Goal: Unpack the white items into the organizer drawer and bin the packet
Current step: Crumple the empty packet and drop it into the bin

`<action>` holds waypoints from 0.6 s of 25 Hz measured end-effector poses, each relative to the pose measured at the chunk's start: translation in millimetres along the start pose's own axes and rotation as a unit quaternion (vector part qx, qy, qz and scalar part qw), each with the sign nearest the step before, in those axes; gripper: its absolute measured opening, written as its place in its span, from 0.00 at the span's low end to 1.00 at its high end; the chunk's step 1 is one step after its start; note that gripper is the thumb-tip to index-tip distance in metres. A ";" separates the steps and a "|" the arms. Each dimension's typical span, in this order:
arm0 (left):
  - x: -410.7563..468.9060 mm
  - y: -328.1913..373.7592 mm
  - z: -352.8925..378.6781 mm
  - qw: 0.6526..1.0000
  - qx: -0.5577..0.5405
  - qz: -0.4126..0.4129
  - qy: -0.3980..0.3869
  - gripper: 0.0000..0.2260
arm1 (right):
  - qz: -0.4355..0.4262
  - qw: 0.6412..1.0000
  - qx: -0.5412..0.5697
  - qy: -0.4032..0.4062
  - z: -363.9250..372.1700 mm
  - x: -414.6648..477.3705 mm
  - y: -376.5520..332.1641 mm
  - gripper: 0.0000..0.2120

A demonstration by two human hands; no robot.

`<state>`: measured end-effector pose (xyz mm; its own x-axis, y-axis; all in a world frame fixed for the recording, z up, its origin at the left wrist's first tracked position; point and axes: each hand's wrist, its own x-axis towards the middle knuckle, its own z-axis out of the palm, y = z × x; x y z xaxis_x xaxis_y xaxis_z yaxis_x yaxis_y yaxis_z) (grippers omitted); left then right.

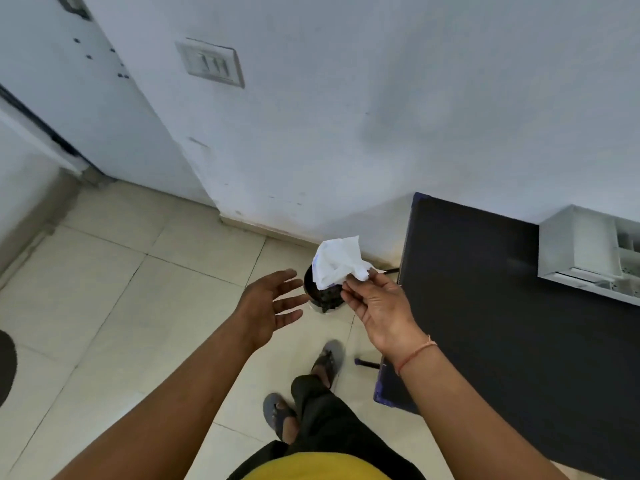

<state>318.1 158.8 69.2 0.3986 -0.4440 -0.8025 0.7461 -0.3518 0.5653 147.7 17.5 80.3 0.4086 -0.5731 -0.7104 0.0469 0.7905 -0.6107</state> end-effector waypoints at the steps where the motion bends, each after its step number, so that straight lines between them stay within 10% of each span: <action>1: 16.6 2.9 -1.7 1.000 0.015 -0.016 0.017 0.12 | 0.000 1.000 0.003 0.024 -3.2 15.0 -2.1 0.18; 15: 345.7 -3.0 28.8 0.964 0.243 -0.101 0.023 0.11 | 0.036 0.944 -0.146 0.293 -15.7 311.3 115.9 0.13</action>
<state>438.3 -17.3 -204.4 0.3020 -0.2927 -0.9073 0.4776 -0.7772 0.4097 266.0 -72.7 -217.1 -0.1764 -0.6094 -0.7730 -0.2498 0.7873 -0.5637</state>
